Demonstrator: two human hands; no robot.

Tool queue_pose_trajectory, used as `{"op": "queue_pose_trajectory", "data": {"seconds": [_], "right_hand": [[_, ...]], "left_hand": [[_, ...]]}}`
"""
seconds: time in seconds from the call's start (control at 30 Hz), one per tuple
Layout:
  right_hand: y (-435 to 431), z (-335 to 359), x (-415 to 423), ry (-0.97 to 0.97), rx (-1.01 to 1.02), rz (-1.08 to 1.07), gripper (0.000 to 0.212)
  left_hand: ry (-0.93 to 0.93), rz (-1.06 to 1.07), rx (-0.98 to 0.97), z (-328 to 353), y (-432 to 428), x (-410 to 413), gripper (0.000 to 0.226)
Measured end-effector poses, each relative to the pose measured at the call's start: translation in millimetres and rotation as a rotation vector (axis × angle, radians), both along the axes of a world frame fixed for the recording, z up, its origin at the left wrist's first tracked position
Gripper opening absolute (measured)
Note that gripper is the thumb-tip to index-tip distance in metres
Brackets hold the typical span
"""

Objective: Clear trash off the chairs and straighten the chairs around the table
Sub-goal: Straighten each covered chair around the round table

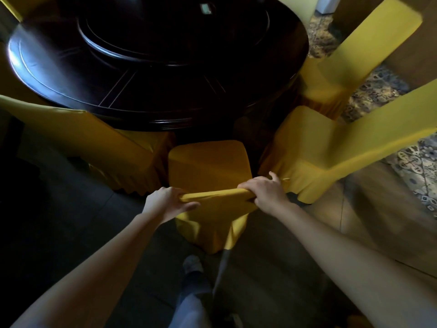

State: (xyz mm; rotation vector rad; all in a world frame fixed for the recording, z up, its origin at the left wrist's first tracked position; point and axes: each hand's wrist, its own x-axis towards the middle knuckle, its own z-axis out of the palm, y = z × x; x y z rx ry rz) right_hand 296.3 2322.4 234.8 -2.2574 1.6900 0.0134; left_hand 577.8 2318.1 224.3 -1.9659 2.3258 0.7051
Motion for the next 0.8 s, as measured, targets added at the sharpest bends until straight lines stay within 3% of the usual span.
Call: {"op": "queue_pose_trajectory", "data": {"seconds": [0.37,0.6,0.8], "right_hand": [[-72,-11,2,0.144,-0.060,0.011,0.044],[-143,-8,-27,0.215,0.058,0.009,0.037],[-143,-8,-28,0.257,0.042,0.043,0.042]], "left_hand": [[-0.017,-0.019,-0.007,2,-87,-4,0.063],[-0.023,0.004,-0.076,-3,-132,-36,0.072],[-0.046,-0.008,-0.088,-10,-136,-36,0.073]]}}
